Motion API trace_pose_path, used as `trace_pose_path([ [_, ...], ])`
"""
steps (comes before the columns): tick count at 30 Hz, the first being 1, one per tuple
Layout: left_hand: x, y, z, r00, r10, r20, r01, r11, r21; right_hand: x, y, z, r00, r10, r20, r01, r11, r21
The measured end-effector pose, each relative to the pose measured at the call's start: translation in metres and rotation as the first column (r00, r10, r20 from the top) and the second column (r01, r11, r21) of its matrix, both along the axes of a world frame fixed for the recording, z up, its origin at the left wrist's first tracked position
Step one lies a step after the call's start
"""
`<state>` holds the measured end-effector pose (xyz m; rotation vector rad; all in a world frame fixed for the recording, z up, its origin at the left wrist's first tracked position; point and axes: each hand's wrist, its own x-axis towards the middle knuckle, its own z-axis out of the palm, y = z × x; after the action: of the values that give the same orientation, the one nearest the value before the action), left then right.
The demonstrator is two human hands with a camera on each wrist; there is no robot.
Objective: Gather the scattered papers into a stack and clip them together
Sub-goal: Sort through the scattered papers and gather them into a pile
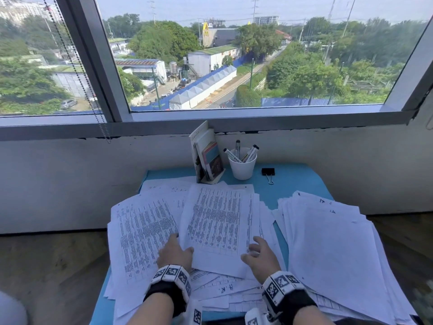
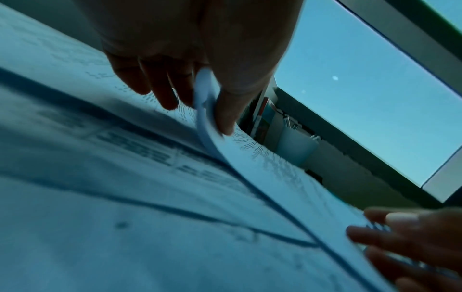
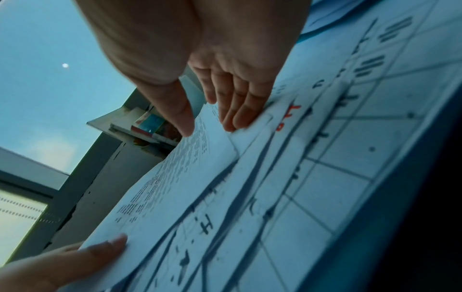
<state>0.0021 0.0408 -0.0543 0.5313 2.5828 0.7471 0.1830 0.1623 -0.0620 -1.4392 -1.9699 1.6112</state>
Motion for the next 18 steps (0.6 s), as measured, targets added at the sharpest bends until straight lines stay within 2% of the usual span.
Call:
trace_pose_path([
  [3, 0.005, 0.002, 0.007, 0.996, 0.040, 0.084, -0.059, 0.971, 0.230, 0.001, 0.008, -0.007, 0.996, -0.077, -0.051, 0.074, 0.995, -0.063],
  [8, 0.002, -0.008, 0.018, 0.988, 0.147, -0.046, -0.119, 0.918, 0.379, 0.002, 0.010, -0.015, 0.994, -0.086, -0.065, 0.081, 0.994, -0.077],
  [10, 0.001, -0.014, 0.019, 0.984, 0.175, -0.034, -0.143, 0.891, 0.431, 0.003, 0.010, -0.017, 0.995, -0.081, -0.065, 0.076, 0.994, -0.077],
  [12, 0.000, -0.020, 0.021, 0.978, 0.204, 0.047, -0.198, 0.828, 0.524, 0.002, 0.009, -0.016, 0.992, -0.093, -0.082, 0.085, 0.992, -0.098],
  [15, 0.002, -0.021, 0.022, 0.962, 0.200, 0.186, -0.272, 0.729, 0.628, 0.000, 0.008, -0.009, 0.965, -0.163, -0.206, 0.104, 0.957, -0.271],
  [17, 0.010, -0.018, 0.024, 0.950, 0.109, 0.291, -0.282, 0.700, 0.656, 0.002, 0.011, -0.007, 0.956, -0.183, -0.231, 0.097, 0.936, -0.337],
  [18, 0.017, -0.016, 0.026, 0.938, 0.034, 0.344, -0.267, 0.704, 0.658, 0.005, 0.014, -0.006, 0.955, -0.193, -0.227, 0.118, 0.944, -0.307],
])
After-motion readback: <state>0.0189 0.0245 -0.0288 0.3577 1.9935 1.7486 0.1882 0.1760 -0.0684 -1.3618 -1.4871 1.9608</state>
